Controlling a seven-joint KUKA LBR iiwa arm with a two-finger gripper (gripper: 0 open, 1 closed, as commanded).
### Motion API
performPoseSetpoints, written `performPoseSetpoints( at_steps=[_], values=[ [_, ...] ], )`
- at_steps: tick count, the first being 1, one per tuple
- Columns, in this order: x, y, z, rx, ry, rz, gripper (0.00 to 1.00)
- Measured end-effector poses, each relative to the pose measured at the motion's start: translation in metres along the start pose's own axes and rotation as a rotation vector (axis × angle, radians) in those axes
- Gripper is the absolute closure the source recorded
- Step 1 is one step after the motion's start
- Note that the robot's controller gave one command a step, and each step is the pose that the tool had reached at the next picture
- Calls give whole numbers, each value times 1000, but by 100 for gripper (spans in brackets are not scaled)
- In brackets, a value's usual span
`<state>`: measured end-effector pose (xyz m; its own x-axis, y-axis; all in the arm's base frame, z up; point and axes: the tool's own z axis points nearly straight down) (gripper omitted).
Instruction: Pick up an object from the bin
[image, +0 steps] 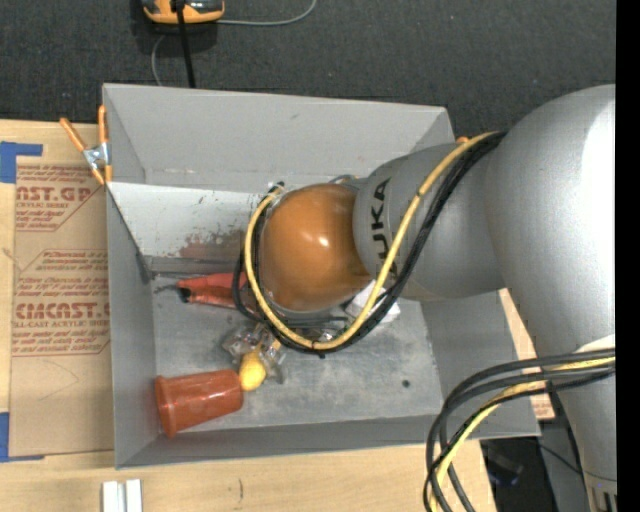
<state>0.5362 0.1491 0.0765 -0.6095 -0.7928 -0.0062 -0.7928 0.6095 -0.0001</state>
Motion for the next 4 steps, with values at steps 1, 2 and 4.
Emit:
performPoseSetpoints(
  at_steps=[1,2,4],
  values=[
    [0,0,-5,-1,0,0,100],
    [1,1,-14,-3,3,0,100],
    [0,1,-48,-2,1,0,100]
  ],
)
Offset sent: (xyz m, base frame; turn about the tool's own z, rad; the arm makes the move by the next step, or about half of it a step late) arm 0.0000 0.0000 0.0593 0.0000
